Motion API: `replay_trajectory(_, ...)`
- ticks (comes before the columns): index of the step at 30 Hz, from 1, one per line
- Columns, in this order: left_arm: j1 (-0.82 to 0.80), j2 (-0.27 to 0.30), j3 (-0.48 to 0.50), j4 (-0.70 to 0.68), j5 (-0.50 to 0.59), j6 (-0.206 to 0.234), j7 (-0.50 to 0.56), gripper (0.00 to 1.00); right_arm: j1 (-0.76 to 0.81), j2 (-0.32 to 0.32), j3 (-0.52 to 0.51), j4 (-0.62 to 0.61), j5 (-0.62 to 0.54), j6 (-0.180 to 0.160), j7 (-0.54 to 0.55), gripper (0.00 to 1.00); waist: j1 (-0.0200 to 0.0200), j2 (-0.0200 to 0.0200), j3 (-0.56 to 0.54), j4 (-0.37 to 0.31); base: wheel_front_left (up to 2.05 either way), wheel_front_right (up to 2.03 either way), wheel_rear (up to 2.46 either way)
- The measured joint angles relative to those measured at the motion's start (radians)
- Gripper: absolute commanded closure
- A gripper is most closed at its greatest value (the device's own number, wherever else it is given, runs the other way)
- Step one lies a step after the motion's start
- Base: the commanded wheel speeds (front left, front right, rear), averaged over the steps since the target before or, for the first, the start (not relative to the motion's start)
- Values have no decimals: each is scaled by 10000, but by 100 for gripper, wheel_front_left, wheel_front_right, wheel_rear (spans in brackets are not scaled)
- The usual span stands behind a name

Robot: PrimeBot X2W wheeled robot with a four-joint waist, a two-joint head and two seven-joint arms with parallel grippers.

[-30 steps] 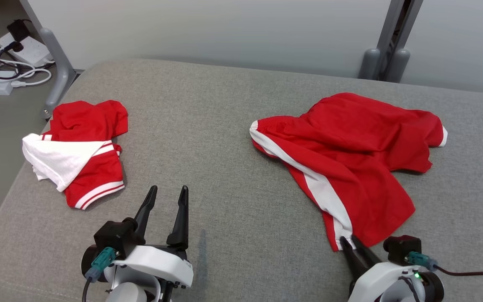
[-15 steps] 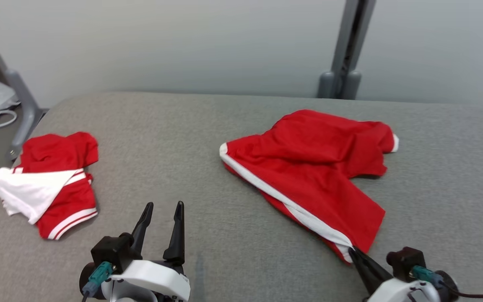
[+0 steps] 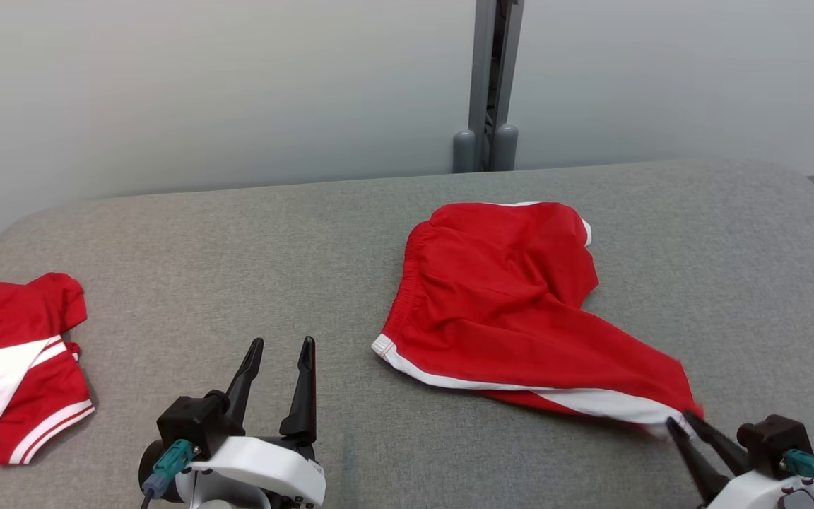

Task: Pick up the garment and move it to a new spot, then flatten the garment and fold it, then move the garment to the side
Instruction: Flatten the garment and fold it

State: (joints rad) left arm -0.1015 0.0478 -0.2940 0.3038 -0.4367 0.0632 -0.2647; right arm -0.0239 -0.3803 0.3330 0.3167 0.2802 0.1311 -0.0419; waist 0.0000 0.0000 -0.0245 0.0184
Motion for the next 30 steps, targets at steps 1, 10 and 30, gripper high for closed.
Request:
replay_trajectory(1, -12, 0, 6, 8, 0, 2, 0, 0, 53, 79, -194, -155, 125, -2, 17, 0, 0, 0, 28, -53, 0, 0, 0)
replay_trajectory(10, -119, 4, -36, 186, -29, 10, 0, 0, -81, 1419, -1204, -1384, 851, 0, -468, 0, 0, 0, 295, -535, 0, 0, 0)
replay_trajectory(30, -1936, -4, -1191, 3503, -1852, 104, 280, 0, -255, 2778, -1944, -2046, 512, -2, -1170, 0, 0, 0, 1159, -1761, 0, 0, 0)
